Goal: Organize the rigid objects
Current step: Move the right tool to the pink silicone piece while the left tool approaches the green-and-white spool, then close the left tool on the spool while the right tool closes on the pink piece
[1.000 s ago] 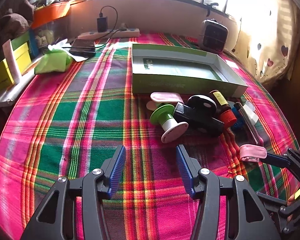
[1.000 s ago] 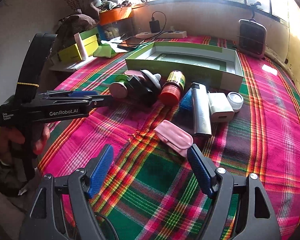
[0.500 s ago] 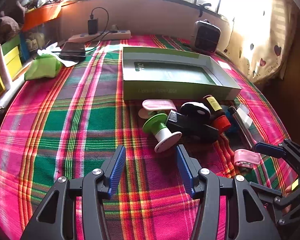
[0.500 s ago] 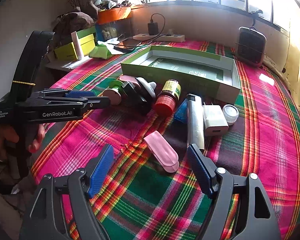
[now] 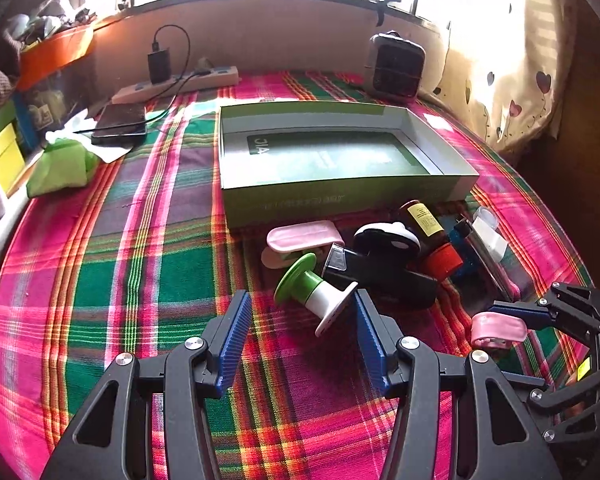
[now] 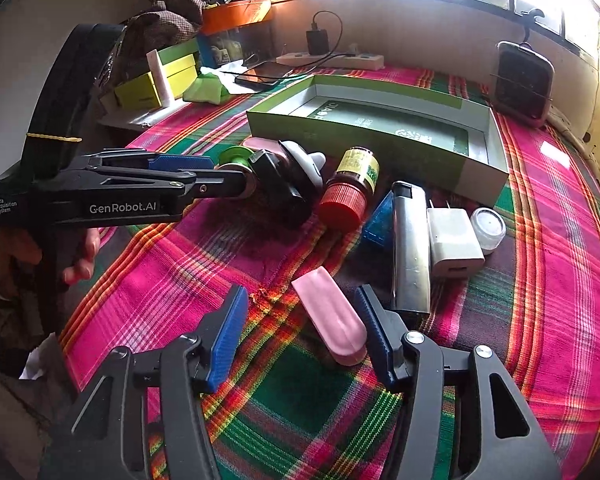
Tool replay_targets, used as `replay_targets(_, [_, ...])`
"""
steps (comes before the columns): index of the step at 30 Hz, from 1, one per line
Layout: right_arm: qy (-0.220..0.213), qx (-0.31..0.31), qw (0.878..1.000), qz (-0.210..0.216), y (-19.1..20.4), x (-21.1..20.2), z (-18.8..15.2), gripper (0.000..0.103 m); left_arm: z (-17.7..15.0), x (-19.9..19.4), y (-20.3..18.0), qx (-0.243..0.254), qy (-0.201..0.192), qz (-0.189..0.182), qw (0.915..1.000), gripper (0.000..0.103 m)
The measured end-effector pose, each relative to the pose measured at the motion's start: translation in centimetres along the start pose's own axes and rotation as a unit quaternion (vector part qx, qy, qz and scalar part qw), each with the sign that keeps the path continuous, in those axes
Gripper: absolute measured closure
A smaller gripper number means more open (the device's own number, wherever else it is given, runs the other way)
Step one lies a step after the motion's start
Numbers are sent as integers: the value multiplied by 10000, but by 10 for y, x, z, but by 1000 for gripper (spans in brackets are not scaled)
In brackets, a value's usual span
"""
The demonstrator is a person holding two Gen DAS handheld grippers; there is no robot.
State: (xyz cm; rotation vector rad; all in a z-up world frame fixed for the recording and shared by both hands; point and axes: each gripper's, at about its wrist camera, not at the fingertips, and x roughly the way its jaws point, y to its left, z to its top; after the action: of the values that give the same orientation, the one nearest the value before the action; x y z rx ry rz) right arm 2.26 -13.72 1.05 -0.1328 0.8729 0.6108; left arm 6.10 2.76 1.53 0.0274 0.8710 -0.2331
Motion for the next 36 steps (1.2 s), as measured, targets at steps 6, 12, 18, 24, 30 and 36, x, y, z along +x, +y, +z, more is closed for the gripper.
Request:
replay_targets(6, [-3,28,10000,-9,-1,-1,0,54,5,5,-6,324,20,-76,9994,52])
replay_targets(12, [-16,84,10000,4,-3,-3,0,57,5,11,-4,293,79,-144,9994,52])
replay_targets(18, [-27,143,9999,-38,-4,-4,0,63,5,14,-1,194,123,-353,9991,52])
replay_targets(24, [-38,170,9998,-40,-5,-5,0,65,5,14,0,121,107,-465,9988,57])
replay_targets(30, [-40,171,9998,-39,-5,-5,1,65,1,9,1,67,100,-497,9987,62])
replay_targets(36, [-55,183,9998,-54,-5,-5,0,65,-8,3,-2,57,150,-466,9988,62])
